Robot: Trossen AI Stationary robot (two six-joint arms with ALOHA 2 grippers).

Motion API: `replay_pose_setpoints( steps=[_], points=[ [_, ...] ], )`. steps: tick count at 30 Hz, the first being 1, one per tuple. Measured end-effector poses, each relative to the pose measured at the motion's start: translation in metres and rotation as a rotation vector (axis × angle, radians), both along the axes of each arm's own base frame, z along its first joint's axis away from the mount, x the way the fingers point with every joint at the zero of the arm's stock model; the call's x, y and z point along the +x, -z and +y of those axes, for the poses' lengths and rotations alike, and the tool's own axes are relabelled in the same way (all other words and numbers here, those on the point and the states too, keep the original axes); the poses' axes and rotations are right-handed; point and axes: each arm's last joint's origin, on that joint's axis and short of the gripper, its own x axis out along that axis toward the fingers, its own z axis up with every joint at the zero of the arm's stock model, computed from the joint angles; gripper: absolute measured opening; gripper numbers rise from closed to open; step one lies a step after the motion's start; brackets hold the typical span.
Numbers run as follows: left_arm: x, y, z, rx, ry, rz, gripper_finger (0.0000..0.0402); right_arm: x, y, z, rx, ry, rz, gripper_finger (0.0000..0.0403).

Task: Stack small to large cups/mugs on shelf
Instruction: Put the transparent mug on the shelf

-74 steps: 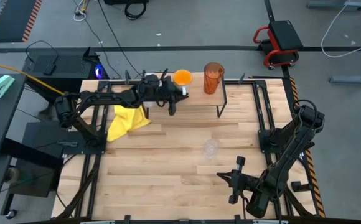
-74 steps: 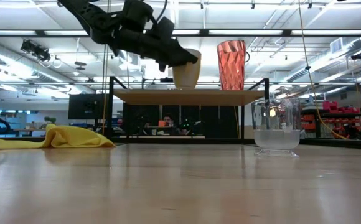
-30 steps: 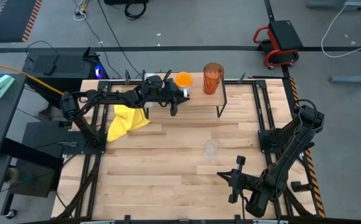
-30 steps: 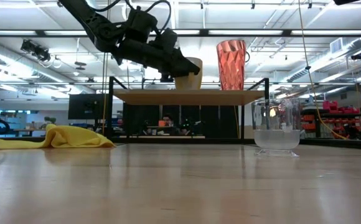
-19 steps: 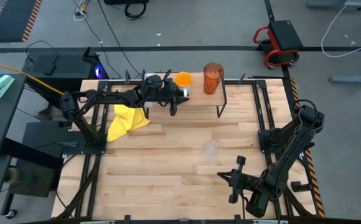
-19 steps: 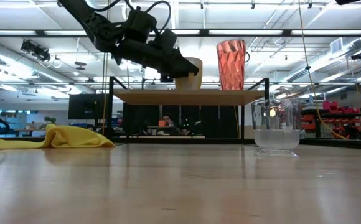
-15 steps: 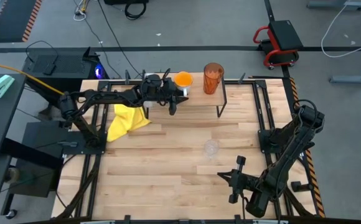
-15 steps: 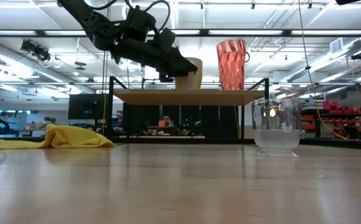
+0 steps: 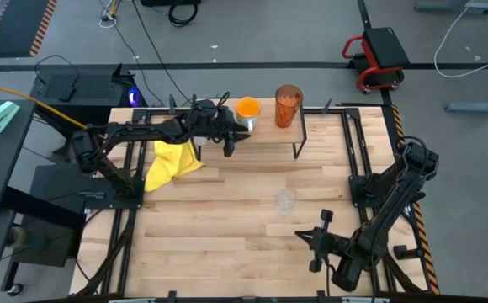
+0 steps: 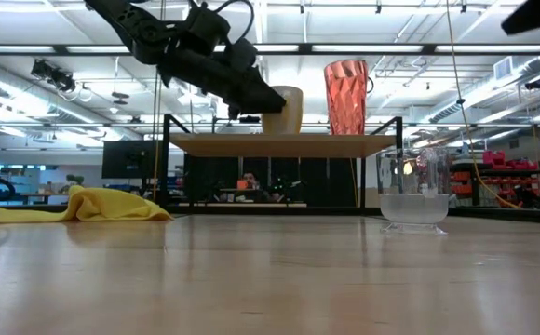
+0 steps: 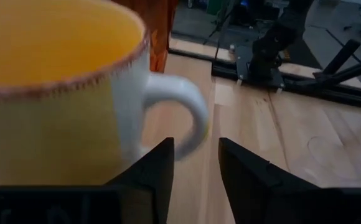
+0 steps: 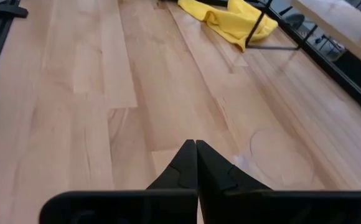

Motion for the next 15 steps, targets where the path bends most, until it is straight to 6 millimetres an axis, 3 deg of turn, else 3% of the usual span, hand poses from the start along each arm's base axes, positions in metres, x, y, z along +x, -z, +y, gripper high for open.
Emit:
replay_pose_setpoints(
  steps=[8,15],
  points=[
    [-0.013,-0.015,-0.006,-0.012,-0.001,0.023,0.0138,-0.003,0.008,-0.004,0.02,0.022,0.007,0.0],
    [-0.027,-0.027,-0.025,-0.076,0.019,0.102,0.014,-0.003,0.008,-0.004,0.017,0.019,0.009,0.0]
  ],
)
